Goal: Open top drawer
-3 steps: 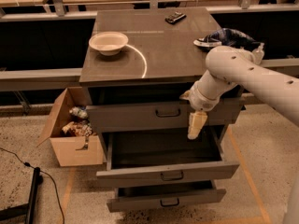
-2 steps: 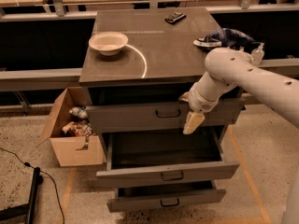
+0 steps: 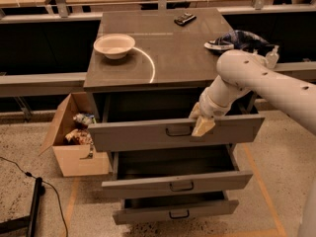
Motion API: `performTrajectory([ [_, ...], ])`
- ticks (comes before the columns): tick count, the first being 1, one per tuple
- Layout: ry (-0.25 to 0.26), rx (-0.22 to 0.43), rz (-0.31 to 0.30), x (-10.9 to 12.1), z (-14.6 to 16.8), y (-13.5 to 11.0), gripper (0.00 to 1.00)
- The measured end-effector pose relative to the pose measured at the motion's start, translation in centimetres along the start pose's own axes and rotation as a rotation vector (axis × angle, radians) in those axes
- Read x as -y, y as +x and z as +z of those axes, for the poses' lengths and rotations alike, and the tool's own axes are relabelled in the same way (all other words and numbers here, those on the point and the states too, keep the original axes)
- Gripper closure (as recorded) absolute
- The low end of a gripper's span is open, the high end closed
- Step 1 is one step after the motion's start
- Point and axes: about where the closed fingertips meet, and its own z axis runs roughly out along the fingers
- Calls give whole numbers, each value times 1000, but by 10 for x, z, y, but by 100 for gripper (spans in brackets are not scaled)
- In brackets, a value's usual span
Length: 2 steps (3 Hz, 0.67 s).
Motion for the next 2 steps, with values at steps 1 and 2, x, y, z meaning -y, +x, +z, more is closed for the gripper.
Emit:
performTrajectory([
  [1,0,0,0,1,-5,-2,83],
  [2,0,0,0,1,-6,-2,58],
])
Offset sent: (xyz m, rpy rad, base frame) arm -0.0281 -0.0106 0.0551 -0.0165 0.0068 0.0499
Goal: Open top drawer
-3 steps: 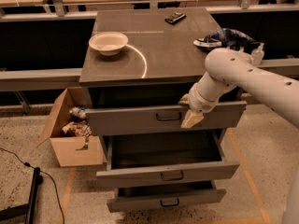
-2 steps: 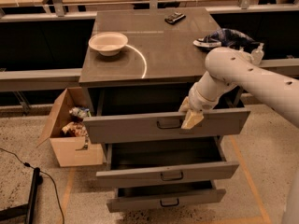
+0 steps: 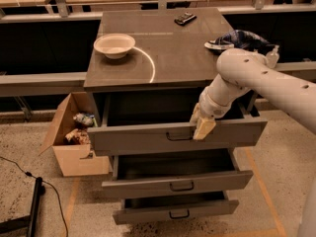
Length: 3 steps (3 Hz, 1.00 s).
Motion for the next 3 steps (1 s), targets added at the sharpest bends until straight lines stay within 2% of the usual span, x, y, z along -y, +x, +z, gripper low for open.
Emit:
performTrajectory([
  [1,-7,7,-11,-9,-23,-6,36],
  [2,9,6,-22,-10,-48,-11,13],
  [3,25,7,-40,-6,-66,-14,11],
])
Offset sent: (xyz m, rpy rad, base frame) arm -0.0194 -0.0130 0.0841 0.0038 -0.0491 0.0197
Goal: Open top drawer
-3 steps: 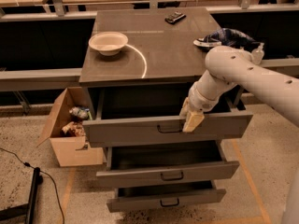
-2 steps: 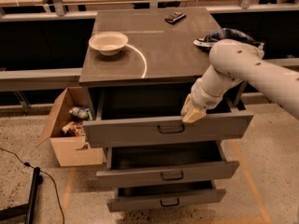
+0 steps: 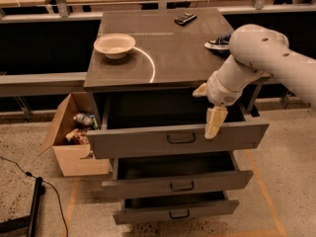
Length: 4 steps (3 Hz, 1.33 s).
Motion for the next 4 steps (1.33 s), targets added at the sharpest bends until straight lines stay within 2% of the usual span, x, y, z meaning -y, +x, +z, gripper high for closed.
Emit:
performTrajectory([
  [2,43,5,-9,14,-12,-1,57],
  [3,63,11,-5,22,-10,-4,81],
  [4,74,11,0,29,-1,-3,100],
])
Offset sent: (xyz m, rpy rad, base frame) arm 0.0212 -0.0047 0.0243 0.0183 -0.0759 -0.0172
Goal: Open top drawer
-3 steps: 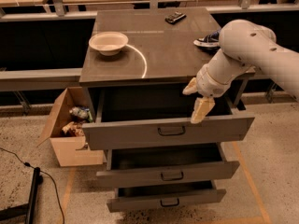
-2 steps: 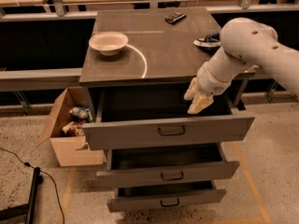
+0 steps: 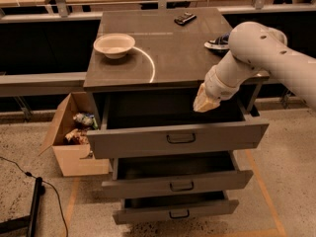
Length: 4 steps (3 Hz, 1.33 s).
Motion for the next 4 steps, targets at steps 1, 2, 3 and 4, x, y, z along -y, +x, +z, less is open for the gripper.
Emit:
performTrajectory([
  [1,1,7,28,5,23,5,100],
  [2,-11,11,41,5,42,8,100],
  [3,-30,17,49,0,58,13,100],
  [4,-52,27,45,-6,70,16,100],
])
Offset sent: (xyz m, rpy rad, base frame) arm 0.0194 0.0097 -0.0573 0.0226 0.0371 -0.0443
